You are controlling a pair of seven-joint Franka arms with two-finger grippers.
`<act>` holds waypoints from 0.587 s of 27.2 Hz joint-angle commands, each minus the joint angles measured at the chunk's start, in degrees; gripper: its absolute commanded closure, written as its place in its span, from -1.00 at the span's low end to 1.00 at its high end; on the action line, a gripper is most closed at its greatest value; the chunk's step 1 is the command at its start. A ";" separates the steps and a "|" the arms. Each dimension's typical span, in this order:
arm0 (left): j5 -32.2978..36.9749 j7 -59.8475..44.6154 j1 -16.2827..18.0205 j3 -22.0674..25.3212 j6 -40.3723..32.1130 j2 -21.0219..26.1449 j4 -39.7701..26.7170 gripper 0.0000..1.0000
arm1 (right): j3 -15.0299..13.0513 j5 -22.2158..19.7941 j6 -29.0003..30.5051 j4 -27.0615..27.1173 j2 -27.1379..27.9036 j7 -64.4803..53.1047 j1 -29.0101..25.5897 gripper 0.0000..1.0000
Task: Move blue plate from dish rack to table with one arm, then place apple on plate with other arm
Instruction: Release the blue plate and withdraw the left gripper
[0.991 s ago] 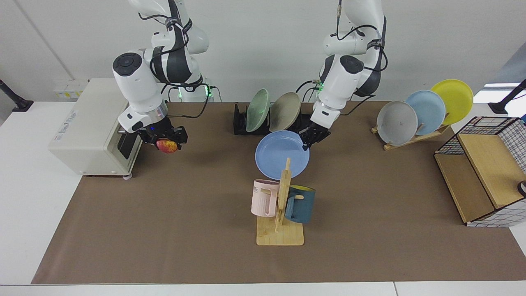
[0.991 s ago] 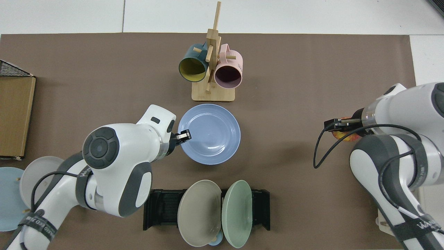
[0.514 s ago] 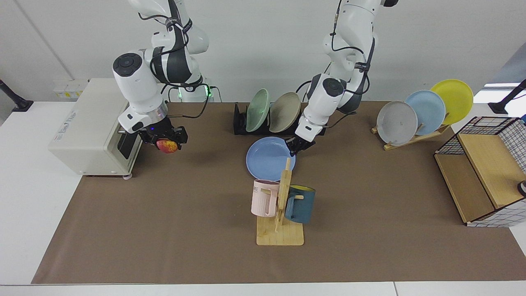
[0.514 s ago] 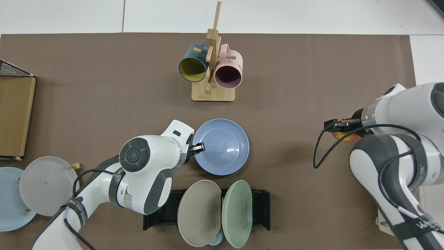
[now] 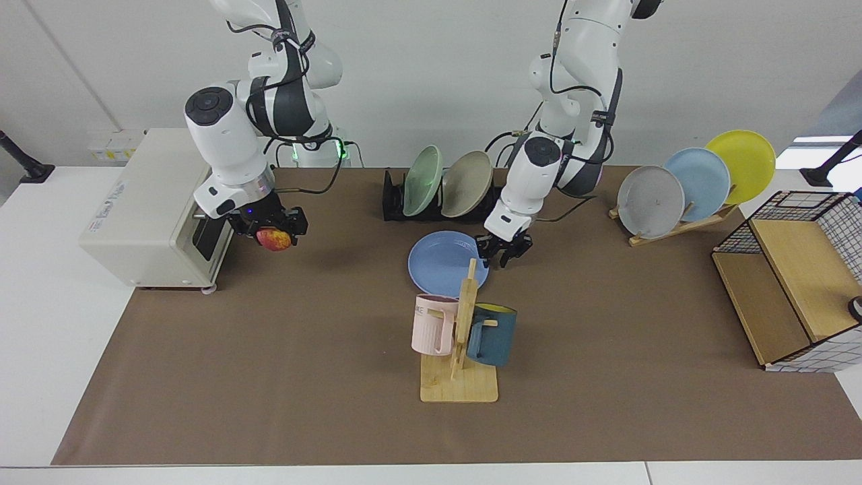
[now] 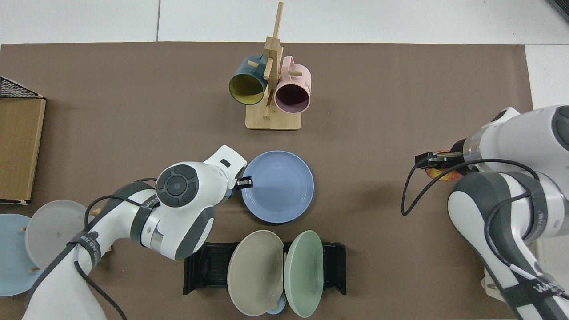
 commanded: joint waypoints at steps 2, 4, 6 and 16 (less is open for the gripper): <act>3.18 4.47 3.21 0.02 -16.72 -1.80 9.21 -1.00 | 0.32 -1.01 -0.89 0.10 -0.21 1.03 -0.29 1.00; 3.18 7.19 3.29 0.28 -23.14 -2.15 12.99 -1.00 | 0.41 -0.92 -0.98 0.01 -0.21 1.03 -0.29 1.00; 3.18 10.00 3.29 1.85 -29.21 -2.68 16.86 -1.00 | 0.41 -0.83 -0.98 0.01 -0.21 1.03 -0.20 1.00; 2.83 20.03 2.33 12.58 -45.67 -10.94 26.72 -1.00 | 1.46 -0.83 -0.10 -0.16 -0.12 11.03 5.15 1.00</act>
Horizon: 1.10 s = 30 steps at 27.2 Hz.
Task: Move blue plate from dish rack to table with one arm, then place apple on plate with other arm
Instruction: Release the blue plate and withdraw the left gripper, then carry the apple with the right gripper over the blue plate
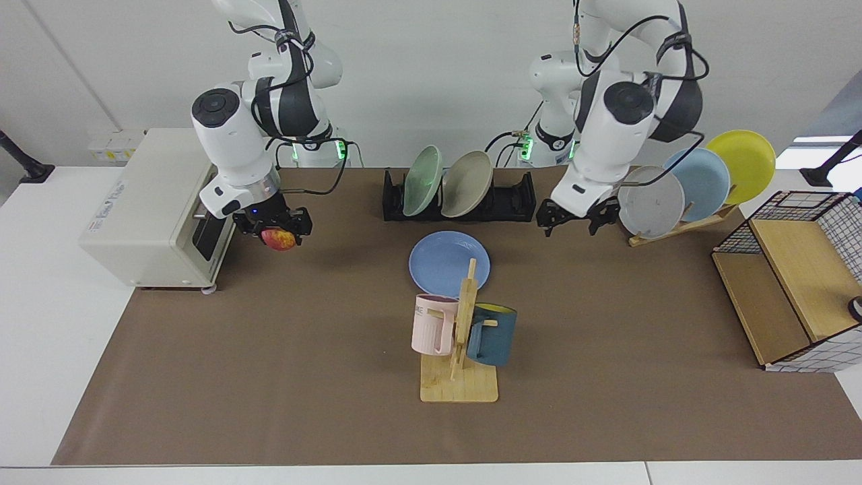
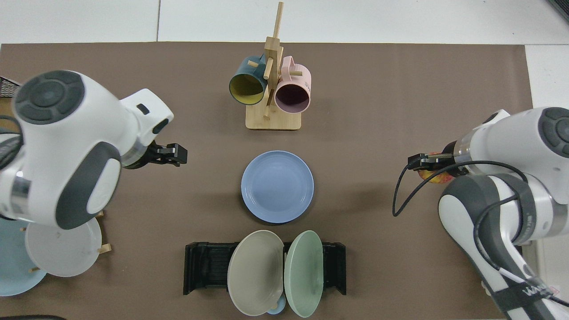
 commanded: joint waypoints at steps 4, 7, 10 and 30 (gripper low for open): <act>0.35 3.25 -0.10 4.99 -6.91 -6.97 2.86 -1.00 | 0.82 -0.75 2.19 0.44 0.84 13.85 7.59 1.00; -0.01 6.58 -0.01 6.75 -8.84 -9.87 2.86 -1.00 | 0.82 1.35 4.57 1.05 2.16 19.03 10.76 1.00; -3.24 11.93 -0.01 9.82 -9.20 -11.28 2.94 -1.00 | 0.82 3.82 5.63 2.89 4.61 23.52 14.36 1.00; -6.78 14.68 -0.89 11.59 -5.07 -10.76 0.84 -1.00 | 0.29 2.42 9.40 14.32 19.91 44.00 28.52 1.00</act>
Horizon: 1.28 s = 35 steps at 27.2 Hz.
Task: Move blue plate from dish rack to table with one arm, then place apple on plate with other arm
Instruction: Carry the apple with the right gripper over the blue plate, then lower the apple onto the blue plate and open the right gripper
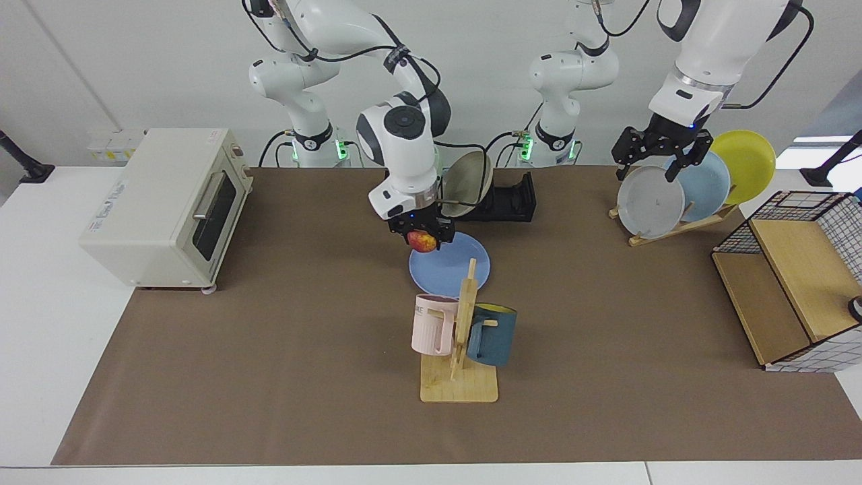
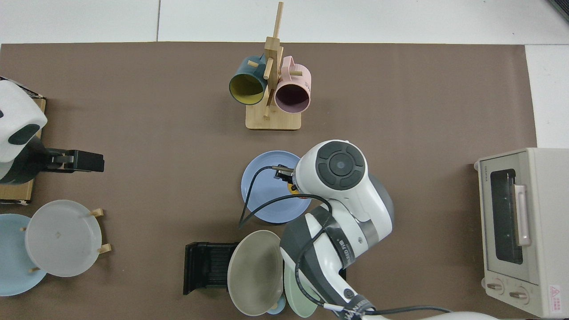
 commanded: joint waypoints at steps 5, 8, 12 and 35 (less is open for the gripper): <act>-0.64 0.64 -0.68 0.39 1.37 -0.13 -1.51 -1.00 | -0.54 -0.74 6.14 3.89 7.84 6.18 3.59 1.00; -0.64 0.64 -0.68 0.39 1.37 -0.04 -1.51 -1.00 | -0.54 -0.82 7.91 3.89 9.60 6.27 3.86 1.00; -0.64 0.64 -0.68 0.39 1.37 -0.04 -1.51 -1.00 | -0.37 -0.82 9.05 3.81 10.66 6.27 3.86 1.00; -0.64 0.46 -0.68 0.22 1.81 0.22 -1.69 -1.00 | -1.24 -0.65 -0.96 7.76 3.72 2.06 1.67 -1.00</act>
